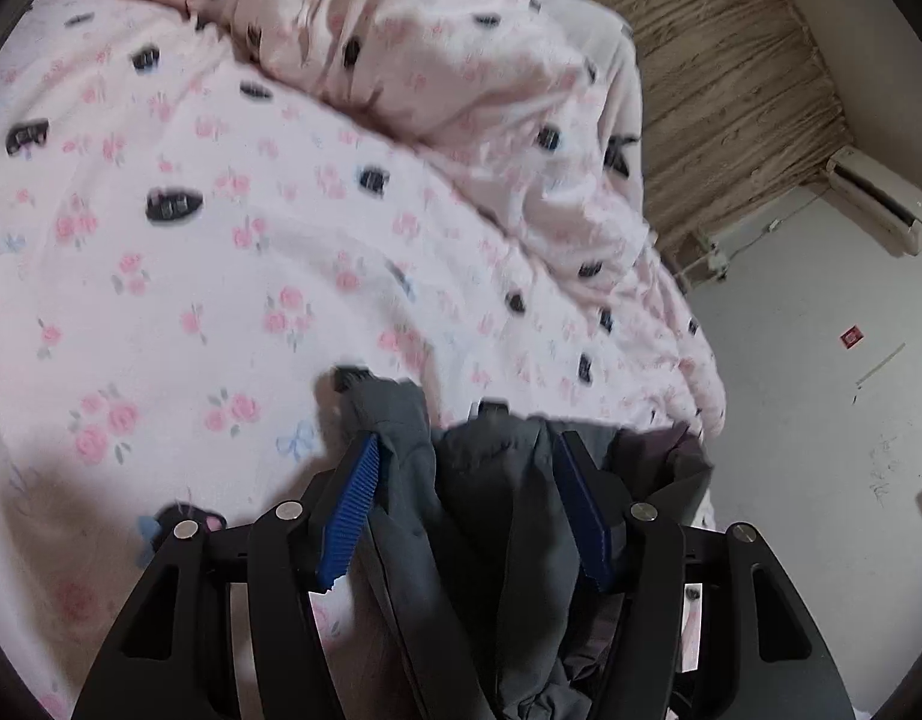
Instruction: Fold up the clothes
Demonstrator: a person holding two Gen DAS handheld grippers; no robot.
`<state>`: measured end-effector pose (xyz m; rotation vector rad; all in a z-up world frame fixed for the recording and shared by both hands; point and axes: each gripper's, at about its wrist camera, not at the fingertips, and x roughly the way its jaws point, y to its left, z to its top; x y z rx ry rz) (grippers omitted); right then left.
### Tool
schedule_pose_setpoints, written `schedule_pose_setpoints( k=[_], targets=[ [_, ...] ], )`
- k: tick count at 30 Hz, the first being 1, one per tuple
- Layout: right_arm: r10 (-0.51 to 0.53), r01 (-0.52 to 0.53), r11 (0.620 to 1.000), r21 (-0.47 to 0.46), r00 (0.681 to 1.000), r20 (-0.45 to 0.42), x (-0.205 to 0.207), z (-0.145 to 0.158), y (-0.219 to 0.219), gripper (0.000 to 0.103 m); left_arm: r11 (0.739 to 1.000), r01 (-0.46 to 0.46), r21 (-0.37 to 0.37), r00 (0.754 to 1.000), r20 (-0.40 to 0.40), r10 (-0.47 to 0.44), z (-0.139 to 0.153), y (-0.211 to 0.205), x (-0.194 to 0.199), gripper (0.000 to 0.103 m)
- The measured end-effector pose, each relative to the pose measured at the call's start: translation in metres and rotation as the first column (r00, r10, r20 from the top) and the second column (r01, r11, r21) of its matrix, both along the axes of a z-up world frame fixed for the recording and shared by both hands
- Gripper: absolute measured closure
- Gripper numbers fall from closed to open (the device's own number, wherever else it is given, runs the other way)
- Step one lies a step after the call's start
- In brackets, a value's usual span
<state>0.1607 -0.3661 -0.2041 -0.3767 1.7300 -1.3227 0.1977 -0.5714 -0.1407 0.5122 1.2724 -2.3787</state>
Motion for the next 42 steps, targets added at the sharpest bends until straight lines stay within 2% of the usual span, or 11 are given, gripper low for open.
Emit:
schedule_pose_setpoints(
  k=[3,13,15,17,20,26,29,32,35,39,42],
  targets=[
    [-0.003,0.003,1.000,-0.004,1.000,0.014,-0.014,0.006,-0.017,0.090,0.998,-0.052,-0.036,0.998,-0.047,0.050,0.013,0.000,0.012,0.049],
    [-0.006,0.006,1.000,-0.003,1.000,0.021,-0.015,0.012,-0.026,0.090,0.993,0.119,-0.010,0.987,0.109,-0.117,-0.001,0.014,-0.038,0.049],
    [-0.012,0.012,1.000,-0.004,1.000,0.019,-0.003,0.002,-0.017,0.090,0.992,0.124,-0.023,0.987,0.109,-0.120,-0.001,0.016,-0.041,0.057],
    [-0.013,0.013,1.000,-0.003,1.000,0.014,0.001,0.003,-0.013,0.090,0.991,0.117,-0.067,0.990,0.088,-0.111,0.004,0.018,-0.037,0.081],
    [-0.005,0.005,1.000,-0.011,1.000,0.008,0.002,0.007,-0.013,0.090,0.987,0.098,-0.130,0.993,0.074,-0.089,0.012,0.022,-0.031,0.093],
    [0.031,-0.031,0.999,0.030,1.000,0.008,0.006,0.011,-0.022,0.090,0.998,0.009,-0.061,0.988,0.155,0.001,-0.004,0.012,-0.022,0.088],
    [0.046,-0.046,0.997,0.059,0.999,0.000,0.007,0.001,-0.028,0.089,0.999,-0.040,-0.012,0.976,0.212,0.042,-0.019,0.001,-0.015,0.069],
    [0.051,-0.050,0.997,0.065,0.999,-0.010,0.005,-0.008,-0.032,0.088,0.996,-0.093,0.000,0.979,0.183,0.092,-0.018,-0.003,-0.001,0.068],
    [0.044,-0.043,0.997,0.057,0.999,-0.012,0.001,-0.011,-0.034,0.086,0.974,-0.191,-0.120,0.976,0.086,0.202,0.009,0.007,0.026,0.061],
    [0.040,-0.039,0.998,0.041,0.999,-0.017,-0.002,-0.012,-0.036,0.086,0.976,-0.056,-0.211,0.996,-0.087,0.038,0.034,0.032,0.032,0.053],
    [0.043,-0.042,0.999,0.029,0.998,-0.034,-0.004,-0.011,-0.038,0.086,0.960,0.136,-0.246,0.988,-0.036,-0.149,0.036,0.055,0.000,0.053]
  ],
)
